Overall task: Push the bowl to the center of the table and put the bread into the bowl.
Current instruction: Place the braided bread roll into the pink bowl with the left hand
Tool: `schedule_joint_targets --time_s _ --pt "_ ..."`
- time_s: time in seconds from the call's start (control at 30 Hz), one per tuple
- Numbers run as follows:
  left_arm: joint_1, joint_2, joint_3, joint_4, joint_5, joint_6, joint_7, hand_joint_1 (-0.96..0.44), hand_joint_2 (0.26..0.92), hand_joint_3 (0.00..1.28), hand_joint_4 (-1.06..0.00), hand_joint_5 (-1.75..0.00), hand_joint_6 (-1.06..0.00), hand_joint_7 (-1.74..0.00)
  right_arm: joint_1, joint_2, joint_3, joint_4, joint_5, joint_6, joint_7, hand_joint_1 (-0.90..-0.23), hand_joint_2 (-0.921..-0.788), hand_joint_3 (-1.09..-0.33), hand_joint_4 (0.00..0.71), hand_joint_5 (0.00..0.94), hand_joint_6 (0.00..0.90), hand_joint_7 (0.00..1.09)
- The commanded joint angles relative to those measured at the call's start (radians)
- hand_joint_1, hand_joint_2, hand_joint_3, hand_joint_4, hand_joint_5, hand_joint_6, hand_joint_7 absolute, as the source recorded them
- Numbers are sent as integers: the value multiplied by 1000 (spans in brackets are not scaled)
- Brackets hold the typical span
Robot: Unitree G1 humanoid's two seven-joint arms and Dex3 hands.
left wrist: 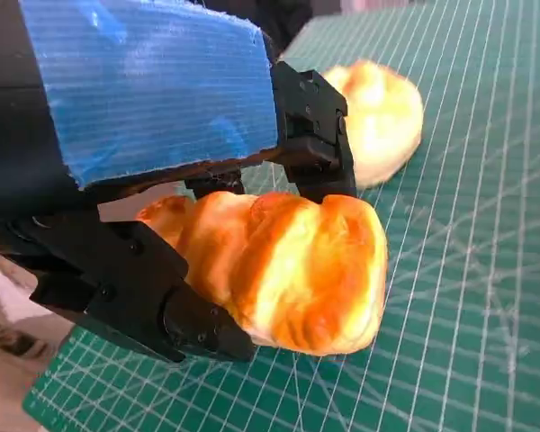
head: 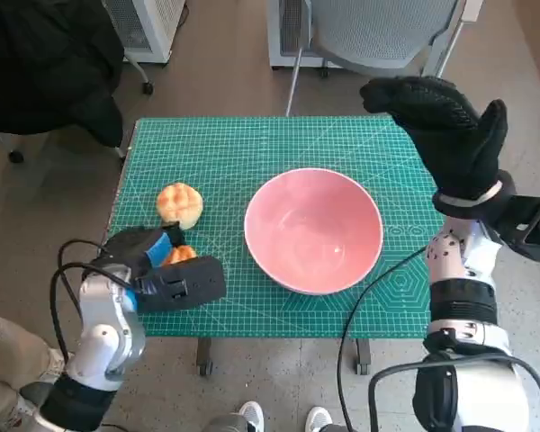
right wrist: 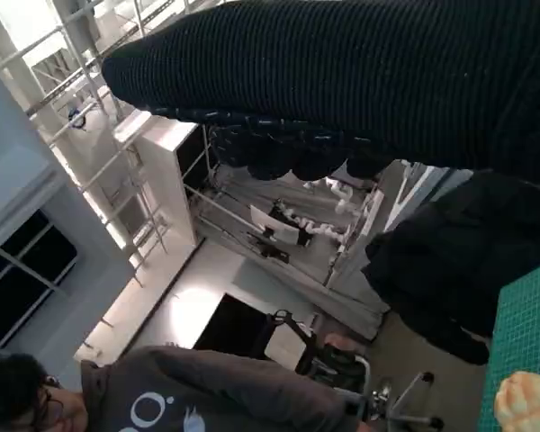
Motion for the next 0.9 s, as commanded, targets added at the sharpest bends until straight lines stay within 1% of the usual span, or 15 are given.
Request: schedule_joint_targets --time_s 0.03,0.1,0.13,0.2,0.27,0.33,0.4,0.5,0.53,0.63,0.67,0.7,0.8,0.83,0.9 --pt "-11 15 22 -110 0 21 -51 8 858 290 -487 -1569 -632 -998 23 2 -2 9 1 6 5 -656 -921 -753 182 2 237 2" --pt "-21 16 28 -151 5 30 -75 8 805 380 -491 -1582 -640 -1006 23 2 -2 10 1 6 5 -656 -921 -753 182 1 237 2" --pt "-27 16 32 -175 7 34 -88 8 798 393 -492 -1584 -641 -1007 22 2 -2 10 1 5 5 -656 -921 -753 182 1 237 2" --pt "-50 18 42 -236 12 38 -117 8 736 496 -502 -1598 -650 -1024 22 3 -2 10 0 4 3 -656 -921 -753 182 1 237 2" --pt "-69 18 48 -270 15 40 -137 7 704 548 -509 -1604 -657 -1031 21 3 -2 12 0 2 3 -656 -921 -753 182 1 236 2" --pt "-101 18 54 -308 21 40 -162 7 672 584 -546 -1577 -667 -1031 20 3 -3 13 0 2 3 -656 -921 -752 183 2 237 2" --pt "-158 17 58 -347 25 31 -186 6 668 575 -574 -1545 -674 -1023 20 4 -3 12 2 2 5 -656 -921 -751 184 2 238 2" --pt "-196 13 61 -366 30 24 -204 6 681 532 -612 -1491 -684 -1004 19 5 -3 14 2 1 7 -655 -921 -751 185 2 239 3" --pt "-234 6 56 -373 32 19 -210 6 682 528 -616 -1486 -684 -1002 18 5 -3 14 2 1 8 -655 -921 -751 185 2 239 3" --pt "-309 -14 42 -374 37 9 -218 4 733 430 -639 -1425 -673 -1009 17 6 -3 16 2 0 9 -654 -921 -750 184 2 238 2" --pt "-338 -29 29 -356 42 5 -211 3 771 360 -640 -1405 -669 -1007 17 6 -2 16 2 0 10 -653 -921 -750 185 2 238 2" --pt "-360 -40 20 -343 46 3 -206 3 819 278 -633 -1401 -665 -999 17 6 -2 16 2 0 10 -653 -921 -749 185 2 239 3" --pt "-413 -91 -19 -290 68 -10 -166 4 882 178 -603 -1426 -665 -971 17 7 -2 11 3 2 10 -652 -921 -749 186 2 240 3" --pt "-428 -109 -33 -270 75 -16 -149 5 896 174 -561 -1474 -662 -964 17 7 -2 9 3 3 10 -652 -921 -749 187 3 240 3" --pt "-452 -134 -53 -229 85 -25 -121 6 905 172 -535 -1505 -660 -959 17 7 -2 7 4 4 10 -651 -921 -749 188 3 241 4"
